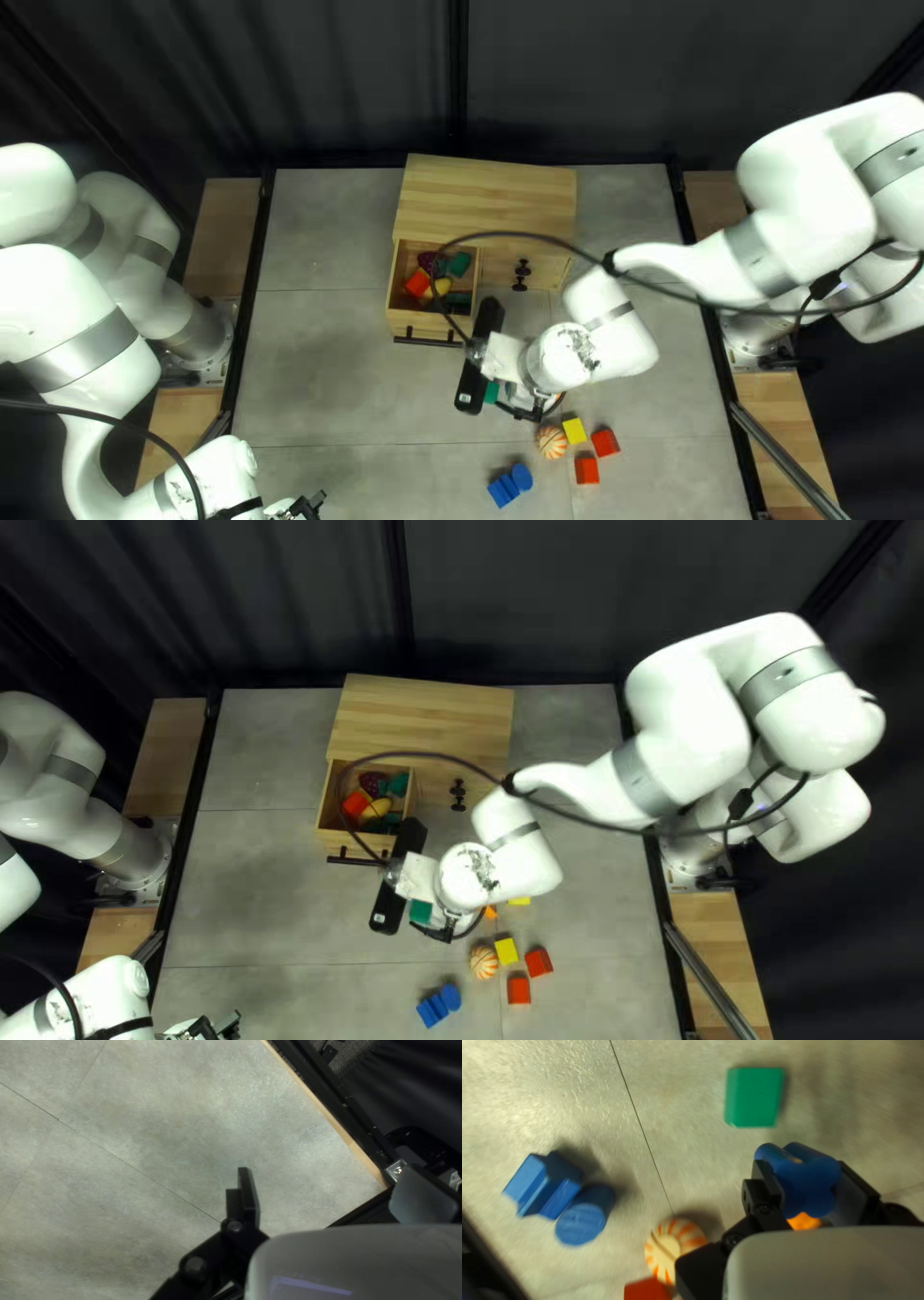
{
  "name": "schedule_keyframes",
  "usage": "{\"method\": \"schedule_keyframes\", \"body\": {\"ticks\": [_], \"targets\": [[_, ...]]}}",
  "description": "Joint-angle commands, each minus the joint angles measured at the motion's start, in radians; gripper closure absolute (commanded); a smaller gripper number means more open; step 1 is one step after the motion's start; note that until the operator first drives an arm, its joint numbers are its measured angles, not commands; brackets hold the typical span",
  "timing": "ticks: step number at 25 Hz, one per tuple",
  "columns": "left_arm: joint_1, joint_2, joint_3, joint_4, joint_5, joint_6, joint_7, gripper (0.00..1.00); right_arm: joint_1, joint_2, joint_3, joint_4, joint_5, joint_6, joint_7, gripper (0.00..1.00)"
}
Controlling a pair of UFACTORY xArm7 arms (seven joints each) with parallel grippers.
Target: Open drawers and place objects into drawer and close
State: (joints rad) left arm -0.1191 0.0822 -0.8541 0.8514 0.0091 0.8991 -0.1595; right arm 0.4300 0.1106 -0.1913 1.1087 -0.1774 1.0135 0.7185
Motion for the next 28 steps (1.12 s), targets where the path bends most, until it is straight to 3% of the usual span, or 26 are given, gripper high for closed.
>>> {"method": "schedule_keyframes", "body": {"ticks": [1,9,18,19,20,21,28], "targets": [[0.0,0.0,0.0,0.0,0.0,0.0,0.0,0.0,-0.046,-0.015,-0.049,0.15,-0.042,0.167,-0.033,0.99],[0.0,0.0,0.0,0.0,0.0,0.0,0.0,0.0,-0.115,0.17,-0.102,0.362,-0.078,0.117,-0.081,0.98],[0.0,0.0,0.0,0.0,0.0,0.0,0.0,0.0,-0.17,0.307,-0.108,0.461,-0.045,0.023,-0.105,0.92],[0.0,0.0,0.0,0.0,0.0,0.0,0.0,0.0,-0.172,0.318,-0.107,0.478,-0.041,0.024,-0.105,0.81],[0.0,0.0,0.0,0.0,0.0,0.0,0.0,0.0,-0.171,0.324,-0.106,0.49,-0.04,0.028,-0.105,0.23],[0.0,0.0,0.0,0.0,0.0,0.0,0.0,0.0,-0.17,0.329,-0.104,0.5,-0.037,0.031,-0.103,0.0],[0.0,0.0,0.0,0.0,0.0,0.0,0.0,0.0,-0.14,0.289,-0.099,0.467,-0.032,0.061,-0.047,0.0]]}}
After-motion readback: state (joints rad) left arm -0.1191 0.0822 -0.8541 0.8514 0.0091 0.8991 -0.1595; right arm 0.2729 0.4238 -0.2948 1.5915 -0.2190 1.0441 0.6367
